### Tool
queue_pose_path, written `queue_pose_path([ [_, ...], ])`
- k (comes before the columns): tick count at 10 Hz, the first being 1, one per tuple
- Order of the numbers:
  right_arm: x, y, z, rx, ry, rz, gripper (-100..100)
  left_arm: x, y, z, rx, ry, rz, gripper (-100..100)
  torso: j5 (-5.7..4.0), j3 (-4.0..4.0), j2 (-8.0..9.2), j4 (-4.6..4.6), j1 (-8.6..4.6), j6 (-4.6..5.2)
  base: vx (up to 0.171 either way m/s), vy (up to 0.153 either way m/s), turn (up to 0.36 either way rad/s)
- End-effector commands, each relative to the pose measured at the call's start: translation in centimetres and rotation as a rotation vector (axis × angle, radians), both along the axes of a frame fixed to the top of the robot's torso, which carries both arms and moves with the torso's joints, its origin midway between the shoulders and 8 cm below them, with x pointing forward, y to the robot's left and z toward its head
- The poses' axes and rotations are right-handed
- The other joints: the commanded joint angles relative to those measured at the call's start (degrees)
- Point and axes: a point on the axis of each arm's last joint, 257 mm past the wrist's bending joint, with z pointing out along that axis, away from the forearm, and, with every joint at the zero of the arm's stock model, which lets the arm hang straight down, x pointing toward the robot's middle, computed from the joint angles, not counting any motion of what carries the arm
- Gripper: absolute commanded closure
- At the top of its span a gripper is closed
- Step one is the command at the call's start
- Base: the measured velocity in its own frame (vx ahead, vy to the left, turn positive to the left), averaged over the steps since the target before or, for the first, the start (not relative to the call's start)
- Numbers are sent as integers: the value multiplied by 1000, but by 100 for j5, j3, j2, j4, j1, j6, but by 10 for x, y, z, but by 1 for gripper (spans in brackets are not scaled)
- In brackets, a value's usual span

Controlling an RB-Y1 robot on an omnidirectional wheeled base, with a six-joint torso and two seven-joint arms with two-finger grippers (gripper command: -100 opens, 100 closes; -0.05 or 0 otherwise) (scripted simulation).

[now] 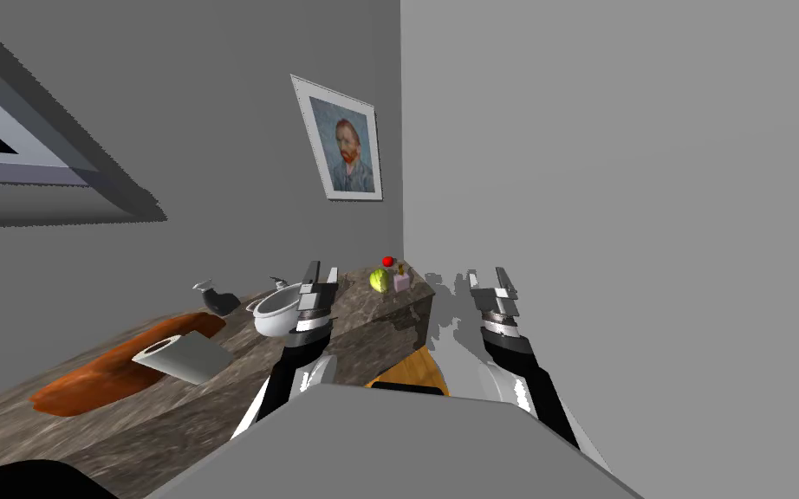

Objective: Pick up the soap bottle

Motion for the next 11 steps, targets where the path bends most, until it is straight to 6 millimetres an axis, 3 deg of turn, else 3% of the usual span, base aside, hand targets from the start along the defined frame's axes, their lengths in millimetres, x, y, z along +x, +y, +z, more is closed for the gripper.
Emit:
queue_pose_path([
  [1,-1,7,-5,-25,11,19,-100,0,0,0,0,0,0,0,0,0,0,0,0,0,-18,28,194],
  [7,-9,36,-41,-128,86,98,-100,0,0,0,0,0,0,0,5,14,25,5,23,-4,-48,59,197],
  [11,-21,55,-85,-201,176,155,-100,0,0,0,0,0,0,0,2,15,25,6,5,2,-53,29,211],
])
